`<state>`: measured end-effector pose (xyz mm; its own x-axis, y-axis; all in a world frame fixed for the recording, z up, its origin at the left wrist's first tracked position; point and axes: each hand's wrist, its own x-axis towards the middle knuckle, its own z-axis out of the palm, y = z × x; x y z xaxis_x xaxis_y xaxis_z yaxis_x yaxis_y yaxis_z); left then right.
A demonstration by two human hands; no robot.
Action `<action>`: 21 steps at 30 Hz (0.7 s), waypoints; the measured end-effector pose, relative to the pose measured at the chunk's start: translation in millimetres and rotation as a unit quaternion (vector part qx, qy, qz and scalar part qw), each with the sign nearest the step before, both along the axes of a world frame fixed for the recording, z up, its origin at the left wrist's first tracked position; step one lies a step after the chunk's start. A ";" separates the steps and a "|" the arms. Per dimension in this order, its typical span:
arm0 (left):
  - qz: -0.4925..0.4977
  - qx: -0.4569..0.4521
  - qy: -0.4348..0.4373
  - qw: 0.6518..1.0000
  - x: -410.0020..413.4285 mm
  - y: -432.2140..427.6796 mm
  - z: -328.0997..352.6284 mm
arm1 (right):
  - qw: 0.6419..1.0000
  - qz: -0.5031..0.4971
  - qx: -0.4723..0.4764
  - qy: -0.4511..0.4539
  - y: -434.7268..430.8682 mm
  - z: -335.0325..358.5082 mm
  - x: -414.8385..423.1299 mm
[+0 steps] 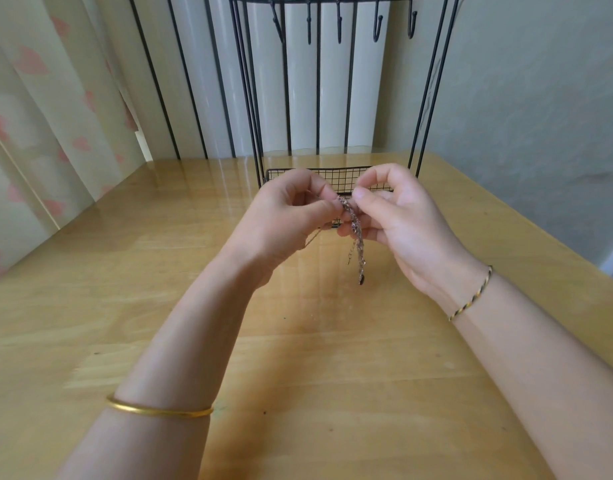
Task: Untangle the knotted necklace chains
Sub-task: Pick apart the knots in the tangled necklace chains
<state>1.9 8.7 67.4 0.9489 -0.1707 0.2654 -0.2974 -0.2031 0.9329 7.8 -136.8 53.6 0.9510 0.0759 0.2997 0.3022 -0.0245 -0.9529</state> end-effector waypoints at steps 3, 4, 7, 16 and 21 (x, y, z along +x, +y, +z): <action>0.015 -0.002 -0.001 1.000 3.0 1.9 -1.7 | 1.000 0.014 -0.014 -0.006 -1.4 1.3 -0.8; 0.020 -0.002 -0.006 1.000 3.9 2.2 -2.6 | 0.999 0.019 -0.029 -0.014 -1.6 1.1 -1.2; 0.027 -0.017 -0.007 0.999 3.5 1.6 -2.3 | 0.994 -0.002 -0.094 -0.055 -2.5 0.6 -1.5; 0.082 -0.037 0.036 0.995 7.7 -1.5 -3.5 | 0.959 -0.071 -0.225 -0.155 5.3 -4.0 0.5; 0.071 -0.092 0.072 0.991 8.5 -4.5 -4.8 | 0.971 -0.016 -0.202 -0.128 1.1 -0.6 -0.3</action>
